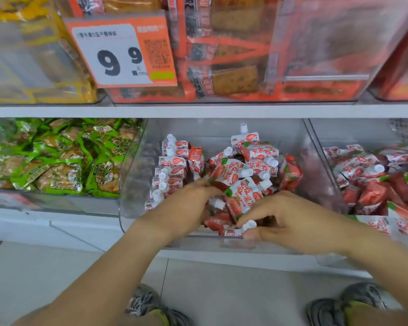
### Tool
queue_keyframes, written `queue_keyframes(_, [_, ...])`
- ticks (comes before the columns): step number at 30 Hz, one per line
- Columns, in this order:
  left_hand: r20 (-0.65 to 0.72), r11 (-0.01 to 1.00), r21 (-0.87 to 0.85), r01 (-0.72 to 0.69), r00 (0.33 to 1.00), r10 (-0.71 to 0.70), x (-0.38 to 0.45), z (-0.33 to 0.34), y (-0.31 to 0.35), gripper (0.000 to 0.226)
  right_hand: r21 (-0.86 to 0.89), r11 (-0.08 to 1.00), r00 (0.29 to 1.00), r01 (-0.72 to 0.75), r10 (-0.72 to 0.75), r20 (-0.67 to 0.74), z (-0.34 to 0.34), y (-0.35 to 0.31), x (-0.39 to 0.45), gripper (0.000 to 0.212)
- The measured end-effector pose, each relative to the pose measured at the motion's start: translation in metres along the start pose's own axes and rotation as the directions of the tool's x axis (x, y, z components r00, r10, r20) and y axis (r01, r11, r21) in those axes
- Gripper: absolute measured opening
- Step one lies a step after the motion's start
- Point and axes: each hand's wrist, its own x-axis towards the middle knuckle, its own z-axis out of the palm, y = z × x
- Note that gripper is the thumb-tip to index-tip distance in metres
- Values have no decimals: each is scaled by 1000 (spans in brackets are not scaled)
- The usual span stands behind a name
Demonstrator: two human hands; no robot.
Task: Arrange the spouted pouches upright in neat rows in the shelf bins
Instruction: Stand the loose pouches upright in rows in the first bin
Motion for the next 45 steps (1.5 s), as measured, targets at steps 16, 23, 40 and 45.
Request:
queue_keyframes(16, [-145,992,-116,39,988,-55,-23,-26,-12,16,110,992,964,-59,86,-254,-2,-14,20,18])
queue_keyframes(23, [-38,979,-186,85,995,-94,-25,-30,-10,26,-93,993,985,-75,59,-163,-8,-10,25,26])
queue_keyframes(40, [270,998,-39,52,962,-40,-37,-44,-11,62,-606,744,951,280,-128,282,-3,-2,96,62])
queue_keyframes(45, [283,988,-116,102,957,-65,-38,-49,-22,40,-652,727,874,217,152,461,4,3,117,66])
